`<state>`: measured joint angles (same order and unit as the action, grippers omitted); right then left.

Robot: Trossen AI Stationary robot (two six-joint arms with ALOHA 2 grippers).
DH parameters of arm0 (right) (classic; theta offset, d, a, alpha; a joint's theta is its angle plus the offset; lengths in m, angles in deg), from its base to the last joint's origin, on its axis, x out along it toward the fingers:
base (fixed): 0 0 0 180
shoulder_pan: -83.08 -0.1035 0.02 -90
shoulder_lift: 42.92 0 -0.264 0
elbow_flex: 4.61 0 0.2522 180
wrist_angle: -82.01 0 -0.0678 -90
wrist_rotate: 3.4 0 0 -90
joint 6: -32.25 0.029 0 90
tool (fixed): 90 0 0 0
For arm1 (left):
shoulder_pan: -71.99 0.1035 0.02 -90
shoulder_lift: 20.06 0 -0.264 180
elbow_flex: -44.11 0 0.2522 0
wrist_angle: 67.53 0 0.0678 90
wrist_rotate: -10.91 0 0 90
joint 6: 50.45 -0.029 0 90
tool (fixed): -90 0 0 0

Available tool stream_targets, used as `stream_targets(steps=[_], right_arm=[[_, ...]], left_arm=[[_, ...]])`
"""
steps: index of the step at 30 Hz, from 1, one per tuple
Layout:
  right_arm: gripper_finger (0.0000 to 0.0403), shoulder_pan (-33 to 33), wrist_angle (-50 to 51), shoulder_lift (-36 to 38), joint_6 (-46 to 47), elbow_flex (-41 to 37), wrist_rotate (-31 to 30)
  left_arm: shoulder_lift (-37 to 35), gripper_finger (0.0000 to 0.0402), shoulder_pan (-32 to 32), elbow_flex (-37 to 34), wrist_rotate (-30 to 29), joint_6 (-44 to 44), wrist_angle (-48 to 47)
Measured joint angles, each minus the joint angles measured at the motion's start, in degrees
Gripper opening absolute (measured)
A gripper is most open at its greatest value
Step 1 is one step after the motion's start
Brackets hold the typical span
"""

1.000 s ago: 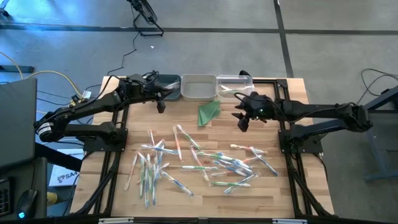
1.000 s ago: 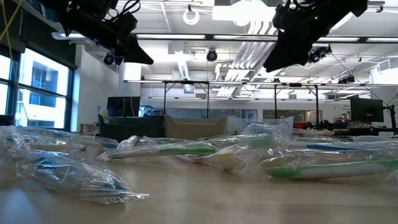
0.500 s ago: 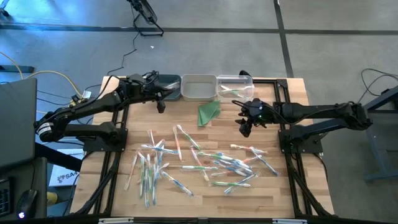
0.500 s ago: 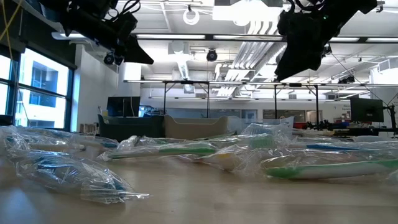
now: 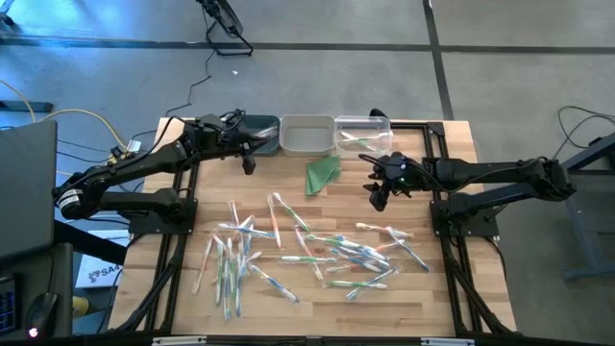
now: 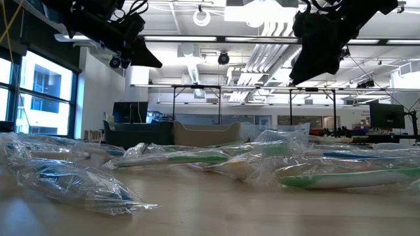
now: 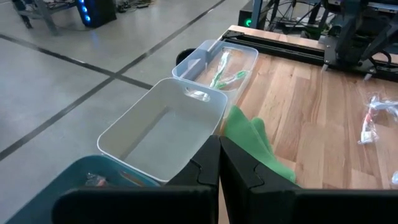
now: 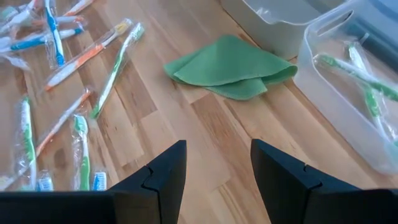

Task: Pick & Place Toothbrushes
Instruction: Put the blue toothbrush into the gray bin

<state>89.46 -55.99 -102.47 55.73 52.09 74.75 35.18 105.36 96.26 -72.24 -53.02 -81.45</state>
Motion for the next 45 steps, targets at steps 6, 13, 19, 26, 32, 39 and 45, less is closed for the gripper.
stream_targets(steps=[6, 13, 19, 26, 32, 39, 45], right_arm=[[0.0171, 0.0, 3.7, 0.0, 6.6, 0.0, 0.5], [0.0171, -0.9, 10.7, 0.0, 18.6, 0.0, 5.2], [0.0171, -6.1, 12.7, 0.0, 25.8, 0.0, 5.9], [0.0171, -14.0, 13.9, -0.6, 34.5, 0.0, 5.9], [0.0171, -21.1, 17.5, -4.4, 44.1, 0.0, 6.4], [0.0171, -28.7, 22.1, -11.9, 57.0, 0.0, 12.2], [0.0171, -32.9, 23.2, -17.2, 62.9, 0.0, 16.0]], left_arm=[[0.0, 0.0000, 0.0, 0.0, 0.0, 0.0, 0.0], [0.0, 0.0000, 0.0, 0.0, 0.0, -0.1, 0.0], [0.0, 0.0000, 0.0, 0.0, 0.0, -0.1, 0.0], [0.0, 0.0000, 0.0, 0.0, 0.0, -0.4, 0.0], [0.0, 0.0000, 0.0, 0.0, 0.0, -0.6, 0.0], [0.0, 0.0000, 0.0, 0.0, 0.0, -0.6, 0.0], [0.0, 0.0000, 0.0, 0.0, 0.0, -0.6, 0.0]])
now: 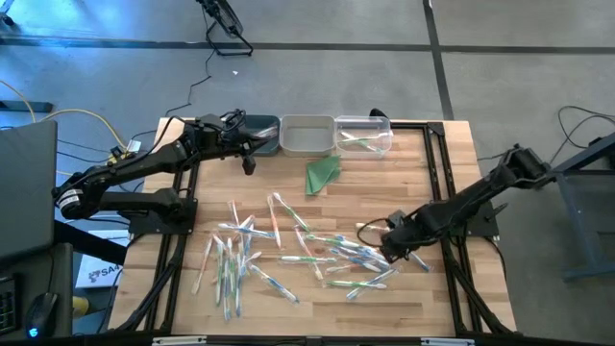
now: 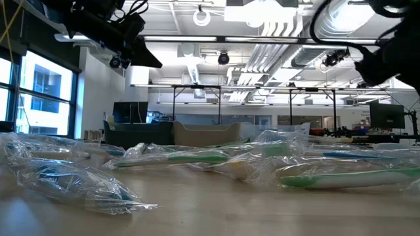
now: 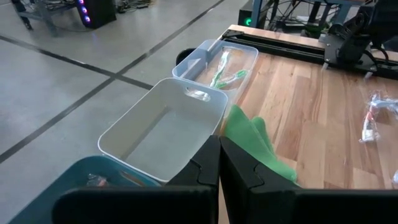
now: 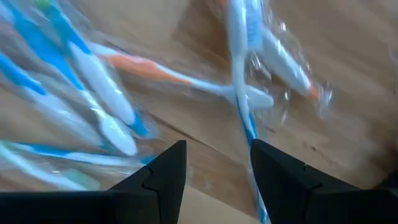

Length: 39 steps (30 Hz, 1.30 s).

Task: Pick & Place Toothbrushes
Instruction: Put the blue toothbrush into the gray bin

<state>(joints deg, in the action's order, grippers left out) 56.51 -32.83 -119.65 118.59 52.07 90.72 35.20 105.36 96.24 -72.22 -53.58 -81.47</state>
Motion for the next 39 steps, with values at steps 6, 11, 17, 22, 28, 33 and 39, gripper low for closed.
stream_targets(steps=[6, 11, 17, 22, 28, 33, 39], right_arm=[[0.0171, -2.9, 0.1, -3.8, 3.7, 0.0, 2.4], [0.0171, -4.3, 0.7, -6.8, 3.9, 0.0, 1.8], [0.0171, -4.6, 2.4, -11.5, 2.9, 0.0, -0.8], [0.0163, -4.6, 1.9, -14.1, 2.0, 0.3, -0.9], [0.0100, -4.6, 0.3, -14.3, 1.9, 0.3, -1.0], [0.0034, -4.6, 0.0, -14.3, 1.9, 0.2, -1.2], [0.0017, -4.6, 2.4, -12.7, 1.9, 1.2, -1.3]], left_arm=[[0.0, 0.0000, 0.0, 0.0, 0.0, 0.0, 0.0], [0.0, 0.0000, 0.0, 0.0, 0.0, 0.0, 0.0], [0.0, 0.0000, 0.0, 0.0, 0.0, 0.0, 0.0], [0.0, 0.0000, 0.0, 0.0, 0.0, 0.0, 0.0], [0.0, 0.0000, 0.0, 0.0, 0.0, 0.0, 0.0], [0.0, 0.0000, 0.0, 0.0, 0.0, 0.0, 0.0], [0.0, 0.0000, 0.0, 0.0, 0.0, 0.0, 0.0]])
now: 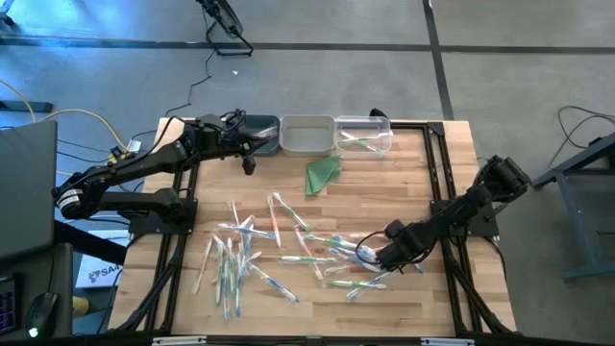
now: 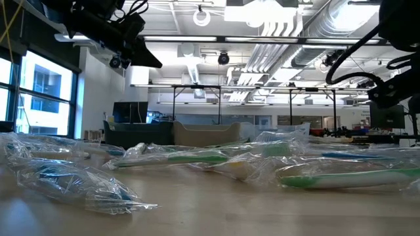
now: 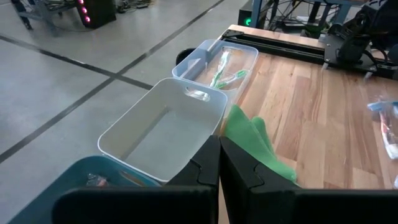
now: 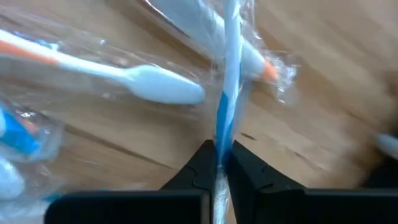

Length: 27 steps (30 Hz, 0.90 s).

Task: Pick & Place Toothbrushes
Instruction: Put the blue toothbrush into the gray bin

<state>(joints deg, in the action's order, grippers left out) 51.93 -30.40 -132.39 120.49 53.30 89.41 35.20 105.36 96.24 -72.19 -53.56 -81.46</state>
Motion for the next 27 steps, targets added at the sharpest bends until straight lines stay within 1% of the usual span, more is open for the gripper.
stream_targets(steps=[5, 9, 14, 17, 21, 25, 27], right_arm=[[0.0014, 0.0, 3.5, 3.1, -2.0, 3.2, -1.4], [0.0015, 1.2, 7.9, 6.2, -5.0, 6.0, -1.1], [0.0014, 3.6, 13.3, 10.9, -10.2, 10.0, 0.1], [0.0014, 5.7, 14.1, 14.0, -13.7, 12.3, -0.3], [0.0015, 8.8, 14.4, 17.5, -18.9, 14.6, -4.4], [0.0015, 14.0, 13.4, 20.5, -28.2, 15.9, -9.3], [0.0015, 17.8, 11.6, 21.7, -33.7, 16.0, -11.6]], left_arm=[[0.0, 0.0000, 0.0, 0.0, 0.0, 0.0, 0.0], [0.0, 0.0000, 0.0, 0.0, 0.0, 0.0, 0.0], [0.0, 0.0000, 0.0, 0.0, 0.0, 0.0, 0.0], [0.0, 0.0000, 0.0, 0.0, 0.0, 0.0, 0.0], [0.0, 0.0000, 0.0, 0.0, 0.0, 0.0, 0.0], [0.0, 0.0000, 0.0, 0.0, 0.0, 0.4, -0.1], [0.0, 0.0000, 0.0, 0.0, 0.0, 3.0, -0.1]])
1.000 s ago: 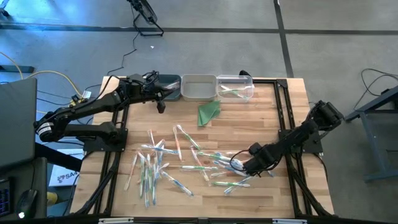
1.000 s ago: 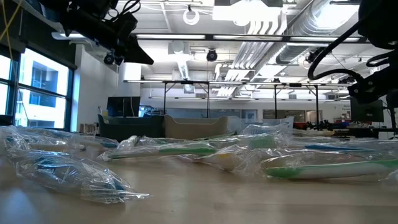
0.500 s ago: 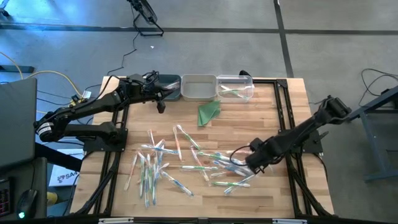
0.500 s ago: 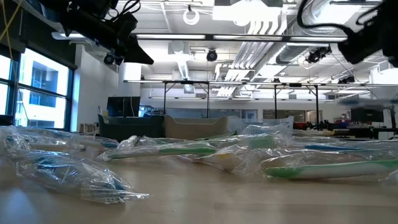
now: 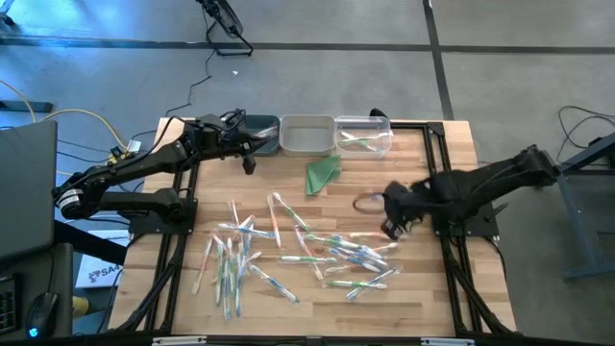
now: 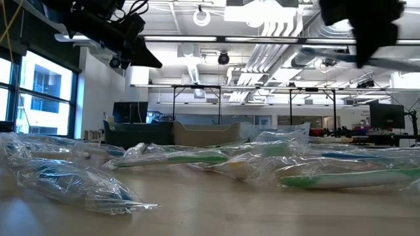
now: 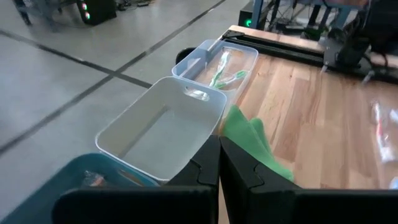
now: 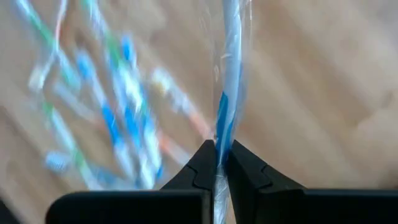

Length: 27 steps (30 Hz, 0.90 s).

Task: Pick & Place Toothbrushes
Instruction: Put the blue toothbrush into the gray bin

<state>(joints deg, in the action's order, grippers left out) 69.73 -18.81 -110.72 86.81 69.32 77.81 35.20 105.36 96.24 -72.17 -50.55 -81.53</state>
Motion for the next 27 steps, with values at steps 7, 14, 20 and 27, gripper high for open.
stream_targets(steps=[7, 14, 20, 27], right_arm=[[0.0015, 13.6, -15.1, 0.4, -21.5, 0.0, -2.1], [0.0015, 23.8, -37.8, -3.6, -42.7, 0.0, 9.1], [0.0015, 32.2, -48.3, -8.7, -53.6, 0.0, 14.3], [0.0015, 41.2, -57.3, -17.2, -56.2, 0.0, 23.2]], left_arm=[[0.6, 0.0000, 0.0, 0.0, -0.2, 1.4, 0.3], [2.6, 0.0000, 0.1, 0.0, -1.1, 0.2, 1.1], [5.9, 0.0000, 0.1, 0.0, -2.0, -3.3, 4.4], [9.6, 0.0000, 0.1, 0.0, -2.1, -4.6, 12.3]])
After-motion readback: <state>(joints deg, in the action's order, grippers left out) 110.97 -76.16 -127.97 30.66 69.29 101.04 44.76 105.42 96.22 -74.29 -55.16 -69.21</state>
